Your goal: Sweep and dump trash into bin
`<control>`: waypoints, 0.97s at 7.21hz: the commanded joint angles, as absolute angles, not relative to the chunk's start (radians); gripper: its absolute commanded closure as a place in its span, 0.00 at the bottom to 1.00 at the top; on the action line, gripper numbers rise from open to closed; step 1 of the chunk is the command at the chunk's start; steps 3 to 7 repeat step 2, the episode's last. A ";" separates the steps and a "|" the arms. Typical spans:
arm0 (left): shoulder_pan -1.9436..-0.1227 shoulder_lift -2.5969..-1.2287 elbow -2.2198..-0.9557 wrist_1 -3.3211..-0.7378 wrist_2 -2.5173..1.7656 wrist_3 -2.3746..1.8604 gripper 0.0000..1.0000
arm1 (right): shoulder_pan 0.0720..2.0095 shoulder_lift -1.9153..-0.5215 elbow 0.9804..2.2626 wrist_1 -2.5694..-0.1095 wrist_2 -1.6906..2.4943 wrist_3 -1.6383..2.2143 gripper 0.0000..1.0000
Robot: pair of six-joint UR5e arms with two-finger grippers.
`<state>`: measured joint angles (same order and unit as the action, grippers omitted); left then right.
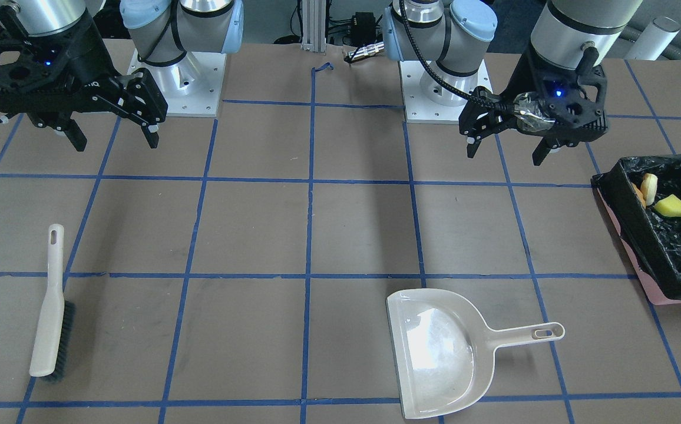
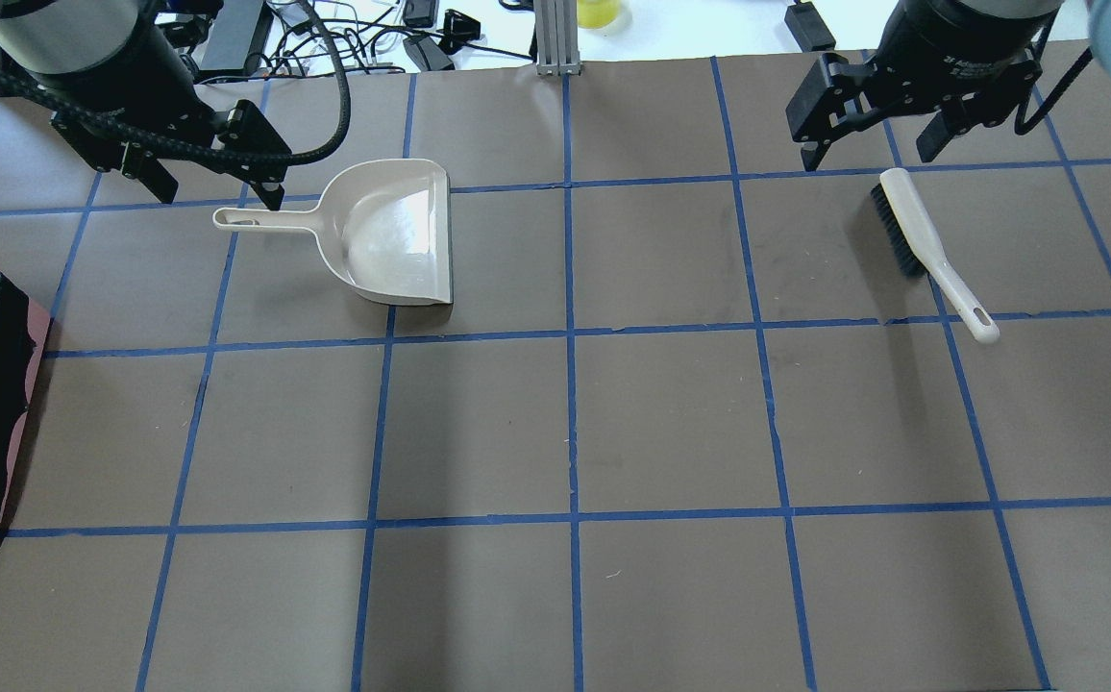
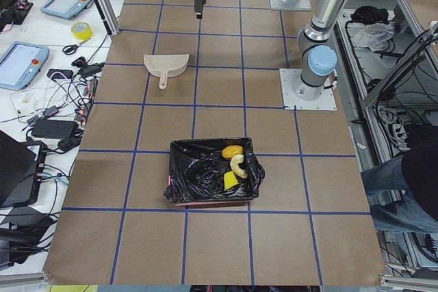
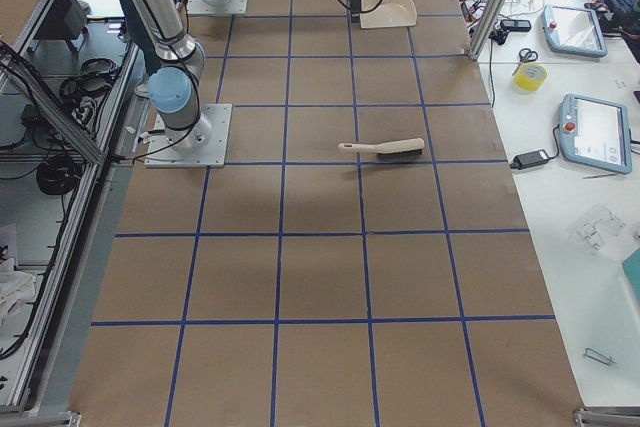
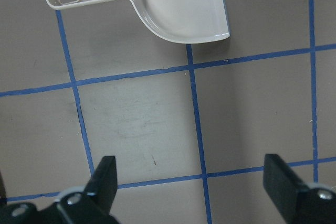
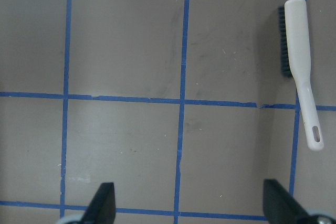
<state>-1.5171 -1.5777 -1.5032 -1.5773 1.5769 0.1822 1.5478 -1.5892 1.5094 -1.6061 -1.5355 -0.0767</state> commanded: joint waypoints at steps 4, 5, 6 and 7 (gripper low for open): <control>-1.514 -1.575 -1.505 -1.578 1.577 0.195 0.00 | 1.548 -1.589 1.509 -1.606 -1.536 -0.077 0.00; -1.514 -1.575 -1.505 -1.578 1.577 0.195 0.00 | 1.548 -1.589 1.509 -1.606 -1.536 -0.077 0.00; -1.514 -1.575 -1.505 -1.578 1.577 0.195 0.00 | 1.548 -1.589 1.509 -1.606 -1.536 -0.077 0.00; -1.514 -1.575 -1.505 -1.578 1.577 0.195 0.00 | 1.548 -1.589 1.509 -1.606 -1.536 -0.077 0.00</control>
